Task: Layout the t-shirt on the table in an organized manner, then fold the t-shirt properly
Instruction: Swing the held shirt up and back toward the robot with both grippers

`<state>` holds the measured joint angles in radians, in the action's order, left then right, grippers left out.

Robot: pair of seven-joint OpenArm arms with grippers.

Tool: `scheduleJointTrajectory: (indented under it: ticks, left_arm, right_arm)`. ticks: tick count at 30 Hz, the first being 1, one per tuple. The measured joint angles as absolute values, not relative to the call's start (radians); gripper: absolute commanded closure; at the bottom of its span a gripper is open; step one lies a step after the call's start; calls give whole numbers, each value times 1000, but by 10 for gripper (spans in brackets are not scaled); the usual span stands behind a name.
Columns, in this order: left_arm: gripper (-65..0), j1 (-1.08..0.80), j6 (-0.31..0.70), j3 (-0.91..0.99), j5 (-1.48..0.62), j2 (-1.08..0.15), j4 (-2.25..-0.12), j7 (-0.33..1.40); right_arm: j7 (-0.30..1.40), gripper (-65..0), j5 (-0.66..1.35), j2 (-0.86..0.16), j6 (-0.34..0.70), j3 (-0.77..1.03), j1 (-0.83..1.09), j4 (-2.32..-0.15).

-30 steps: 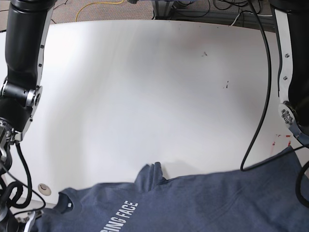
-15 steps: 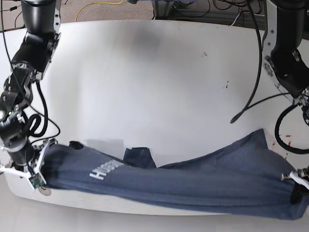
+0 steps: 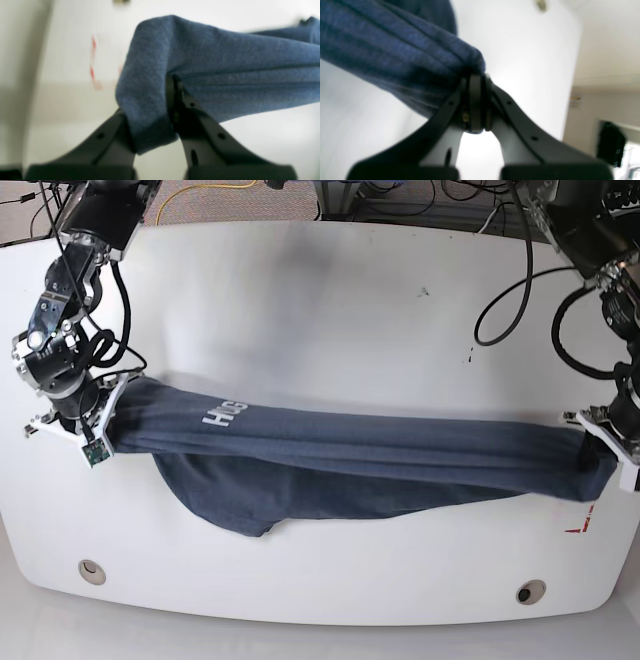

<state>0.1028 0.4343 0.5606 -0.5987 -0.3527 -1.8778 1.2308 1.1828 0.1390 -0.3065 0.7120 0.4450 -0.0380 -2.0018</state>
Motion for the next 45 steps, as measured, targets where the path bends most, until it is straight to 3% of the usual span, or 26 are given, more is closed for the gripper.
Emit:
scheduleJointTrajectory:
  ticks: [12,19,29,45]
  left_arm:
    - [0,-205,434,685,-649,-351,-1880,1227]
    - [0,-222,463,696,-646,-350,-1880,1233]
    - [0,55,492,650,-625,-353,-1880,1227]
    - [0,743,488,375,-457,-358,-1687,1241]
  right_arm:
    - [1180,-2,138,-222,712,475,150,-2002]
    - [1179,-2,143,-224,715,472,154,-2002]
    - [1179,-2,136,-237,713,469,-28,-2000]
    - [1182,-2,111,-401,706,255,-512,-1872]
